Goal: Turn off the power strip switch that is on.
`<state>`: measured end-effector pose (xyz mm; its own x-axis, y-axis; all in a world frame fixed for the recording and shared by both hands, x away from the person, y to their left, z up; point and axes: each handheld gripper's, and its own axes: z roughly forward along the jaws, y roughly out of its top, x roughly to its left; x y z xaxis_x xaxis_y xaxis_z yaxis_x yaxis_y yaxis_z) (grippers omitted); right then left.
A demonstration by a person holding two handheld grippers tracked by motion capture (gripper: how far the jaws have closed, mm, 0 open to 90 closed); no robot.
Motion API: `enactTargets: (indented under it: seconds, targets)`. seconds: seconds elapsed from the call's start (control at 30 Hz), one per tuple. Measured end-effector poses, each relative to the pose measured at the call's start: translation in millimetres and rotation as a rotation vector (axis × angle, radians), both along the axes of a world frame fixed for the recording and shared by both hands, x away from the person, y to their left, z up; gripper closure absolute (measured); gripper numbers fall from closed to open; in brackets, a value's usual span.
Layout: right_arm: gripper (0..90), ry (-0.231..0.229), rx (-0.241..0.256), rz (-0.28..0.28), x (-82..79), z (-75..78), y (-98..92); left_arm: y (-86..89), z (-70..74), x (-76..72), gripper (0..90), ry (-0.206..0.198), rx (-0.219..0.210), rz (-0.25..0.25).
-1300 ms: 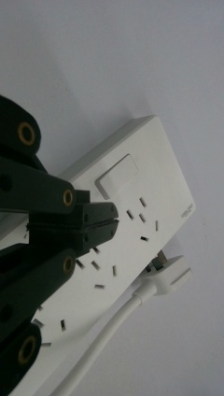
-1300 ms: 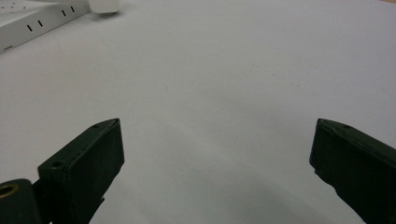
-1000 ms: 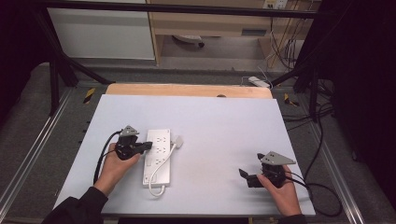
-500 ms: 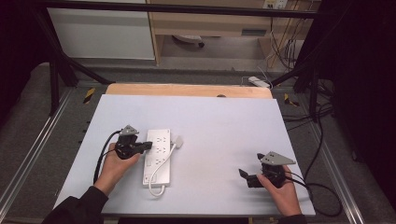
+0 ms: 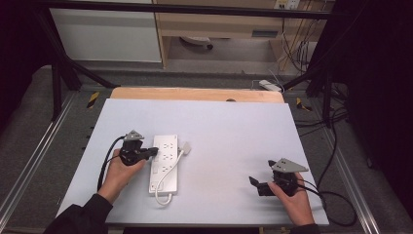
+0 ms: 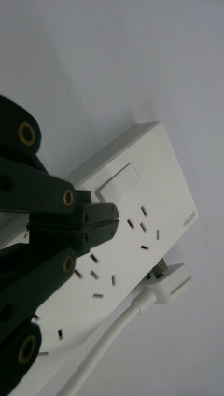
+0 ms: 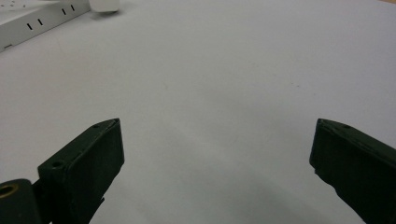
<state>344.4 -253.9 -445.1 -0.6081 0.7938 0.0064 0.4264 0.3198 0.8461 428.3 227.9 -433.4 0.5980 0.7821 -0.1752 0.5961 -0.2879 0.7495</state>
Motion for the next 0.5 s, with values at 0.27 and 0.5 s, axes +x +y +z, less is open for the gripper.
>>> enactTargets:
  seconds: [0.27, 0.5]
  targets:
    - [3.5, -0.001, -0.001, 0.000, -0.1, 0.0, -0.1, -1.9, 0.1, -1.4, 90.0, -0.018, 0.018, -0.003]
    - [3.4, -0.001, -0.002, -0.001, -0.1, 0.1, -0.2, -3.5, 0.8, -2.1, 90.0, -0.022, 0.024, -0.021]
